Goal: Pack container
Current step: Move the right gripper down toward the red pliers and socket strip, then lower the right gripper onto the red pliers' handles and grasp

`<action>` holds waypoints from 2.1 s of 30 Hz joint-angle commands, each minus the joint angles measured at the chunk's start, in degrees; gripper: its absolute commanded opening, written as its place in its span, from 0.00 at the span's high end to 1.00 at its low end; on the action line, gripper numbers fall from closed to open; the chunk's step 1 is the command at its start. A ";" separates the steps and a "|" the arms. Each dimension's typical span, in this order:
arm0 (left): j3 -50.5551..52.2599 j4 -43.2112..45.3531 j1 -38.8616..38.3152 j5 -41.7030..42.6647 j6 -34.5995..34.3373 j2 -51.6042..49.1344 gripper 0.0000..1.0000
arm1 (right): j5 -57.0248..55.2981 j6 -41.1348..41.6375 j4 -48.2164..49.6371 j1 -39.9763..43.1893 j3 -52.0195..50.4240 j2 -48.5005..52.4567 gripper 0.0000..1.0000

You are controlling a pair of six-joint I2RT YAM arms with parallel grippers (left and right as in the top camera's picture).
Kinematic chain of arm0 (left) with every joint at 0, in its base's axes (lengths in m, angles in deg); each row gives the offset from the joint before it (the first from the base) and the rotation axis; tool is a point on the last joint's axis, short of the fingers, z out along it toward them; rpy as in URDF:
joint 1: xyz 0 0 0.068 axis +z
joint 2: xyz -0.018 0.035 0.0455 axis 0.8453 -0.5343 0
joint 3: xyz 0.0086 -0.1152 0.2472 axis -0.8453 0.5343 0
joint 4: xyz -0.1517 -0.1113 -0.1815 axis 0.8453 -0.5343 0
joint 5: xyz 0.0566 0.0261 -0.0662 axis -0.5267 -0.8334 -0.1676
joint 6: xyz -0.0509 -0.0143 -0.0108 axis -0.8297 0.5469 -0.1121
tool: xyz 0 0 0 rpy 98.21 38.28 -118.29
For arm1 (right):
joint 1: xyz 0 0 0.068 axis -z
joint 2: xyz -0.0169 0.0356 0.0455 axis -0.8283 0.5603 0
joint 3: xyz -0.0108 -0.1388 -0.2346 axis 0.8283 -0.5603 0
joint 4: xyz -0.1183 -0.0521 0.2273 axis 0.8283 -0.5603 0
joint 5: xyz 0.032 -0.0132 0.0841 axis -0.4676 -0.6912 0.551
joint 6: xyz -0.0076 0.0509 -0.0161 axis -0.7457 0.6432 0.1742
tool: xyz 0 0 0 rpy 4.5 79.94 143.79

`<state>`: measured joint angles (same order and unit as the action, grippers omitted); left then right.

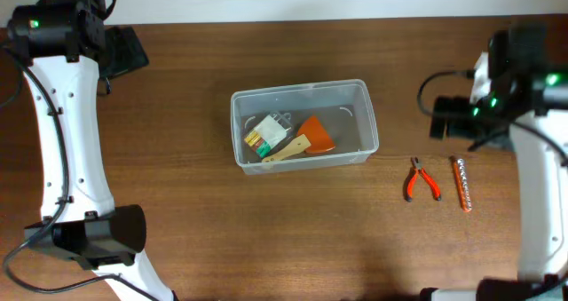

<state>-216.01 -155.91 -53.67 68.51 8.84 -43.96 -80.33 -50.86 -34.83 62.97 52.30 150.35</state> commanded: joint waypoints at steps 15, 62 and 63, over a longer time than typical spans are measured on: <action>-0.13 -0.07 0.04 0.17 -0.33 0.48 0.01 | 0.42 -0.20 16.85 0.11 -27.26 5.07 0.00; -0.13 -0.07 0.04 0.17 -0.33 0.48 0.01 | 6.47 0.33 25.40 0.11 -27.26 17.86 0.01; -0.13 -0.07 0.04 0.17 -0.33 0.48 0.01 | 6.95 0.35 25.31 0.11 -27.26 17.86 0.01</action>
<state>-216.01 -155.93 -53.67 68.62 8.84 -43.96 -75.32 -50.53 -9.80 63.00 25.26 167.68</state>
